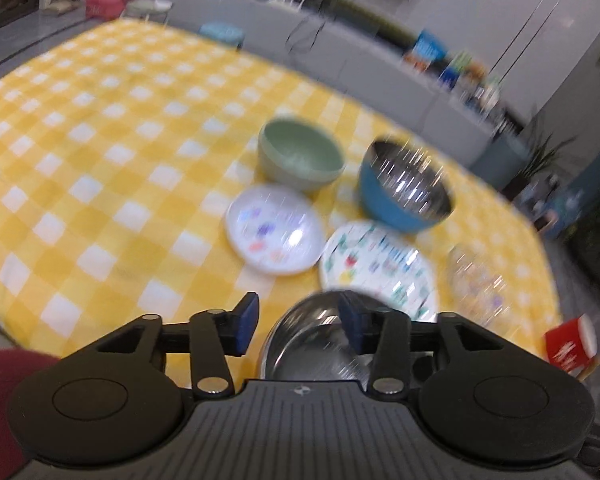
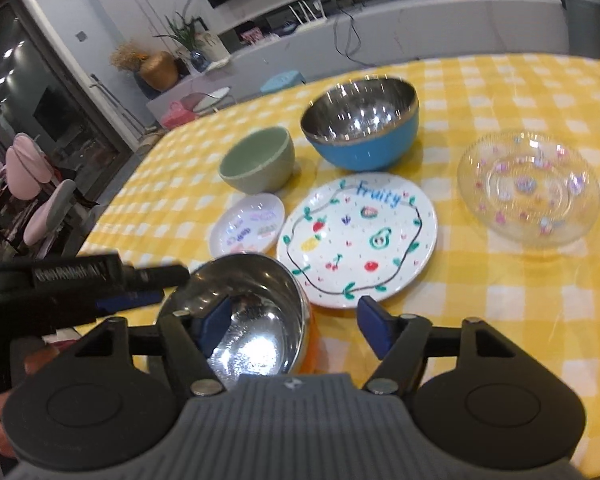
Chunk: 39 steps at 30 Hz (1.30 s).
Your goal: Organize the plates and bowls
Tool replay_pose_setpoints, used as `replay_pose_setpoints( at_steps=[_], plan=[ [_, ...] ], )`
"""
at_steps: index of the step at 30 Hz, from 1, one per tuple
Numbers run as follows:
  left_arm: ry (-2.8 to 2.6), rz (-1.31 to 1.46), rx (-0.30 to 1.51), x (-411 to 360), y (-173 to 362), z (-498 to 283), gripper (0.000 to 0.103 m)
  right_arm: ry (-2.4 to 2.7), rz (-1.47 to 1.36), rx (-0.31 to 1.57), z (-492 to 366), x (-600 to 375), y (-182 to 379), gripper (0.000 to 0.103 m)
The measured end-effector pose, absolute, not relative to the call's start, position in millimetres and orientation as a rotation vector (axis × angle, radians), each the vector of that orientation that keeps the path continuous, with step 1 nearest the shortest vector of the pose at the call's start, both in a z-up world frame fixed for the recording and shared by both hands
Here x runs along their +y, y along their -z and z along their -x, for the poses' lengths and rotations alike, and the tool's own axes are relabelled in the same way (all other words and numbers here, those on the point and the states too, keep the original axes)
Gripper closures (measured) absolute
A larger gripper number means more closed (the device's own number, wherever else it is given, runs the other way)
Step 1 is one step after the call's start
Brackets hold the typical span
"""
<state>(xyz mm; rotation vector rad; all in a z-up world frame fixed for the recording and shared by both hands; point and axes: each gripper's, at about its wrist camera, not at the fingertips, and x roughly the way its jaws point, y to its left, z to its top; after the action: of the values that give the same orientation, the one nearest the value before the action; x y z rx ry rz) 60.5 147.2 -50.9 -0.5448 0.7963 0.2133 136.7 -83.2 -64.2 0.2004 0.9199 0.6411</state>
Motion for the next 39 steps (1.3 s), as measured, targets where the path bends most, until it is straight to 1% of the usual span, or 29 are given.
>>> replay_pose_setpoints(
  at_steps=[2,3,4,6,11,14,18,25,30,32,34,37,39],
  plan=[
    [-0.203,0.539,0.73,147.1,42.5,-56.1,0.037,-0.636,-0.207,0.89,-135.4,-91.1,56.8,0.018],
    [-0.205,0.53,0.705,146.4,39.3,-54.4,0.035,-0.631,-0.215,0.876,-135.2,-96.1,53.5,0.017],
    [-0.211,0.516,0.676,145.2,35.8,-52.7,0.033,-0.623,-0.228,0.865,-135.8,-102.2,49.8,0.016],
    [-0.219,0.489,0.64,142.6,29.8,-52.1,0.032,-0.601,-0.261,0.849,-137.2,-115.0,43.8,0.011],
    [-0.221,0.429,0.618,136.3,22.4,-52.8,0.021,-0.542,-0.352,0.813,-137.9,-148.7,32.0,0.007],
    [-0.214,0.392,0.624,133.2,15.4,-53.3,0.021,-0.512,-0.389,0.782,-139.0,-165.5,25.5,0.006],
    [-0.193,0.323,0.623,133.0,-6.9,-62.1,0.021,-0.486,-0.422,0.764,-144.1,-181.4,15.9,0.006],
    [-0.184,0.285,0.652,137.5,-33.1,-113.0,0.021,-0.475,-0.487,0.723,-167.8,-183.0,-8.5,0.006],
    [-0.146,0.266,0.693,137.5,-26.9,-157.3,0.022,-0.462,-0.478,0.762,-198.5,-166.3,-5.9,0.006],
    [-0.114,0.274,0.733,137.7,-18.1,-174.7,0.031,-0.479,-0.539,0.791,-213.6,-161.1,-0.1,0.008],
    [-0.124,0.306,0.733,140.3,-10.2,-185.7,0.031,-0.414,-0.532,0.778,-224.2,-152.3,1.1,0.012],
    [-0.133,0.33,0.723,143.3,-1.4,-199.6,0.031,-0.39,-0.438,0.719,-238.5,-133.3,-0.1,0.013],
    [-0.111,0.33,0.739,142.4,4.7,-209.3,0.031,-0.384,-0.398,0.714,-251.2,-122.4,2.3,0.012]
  ],
)
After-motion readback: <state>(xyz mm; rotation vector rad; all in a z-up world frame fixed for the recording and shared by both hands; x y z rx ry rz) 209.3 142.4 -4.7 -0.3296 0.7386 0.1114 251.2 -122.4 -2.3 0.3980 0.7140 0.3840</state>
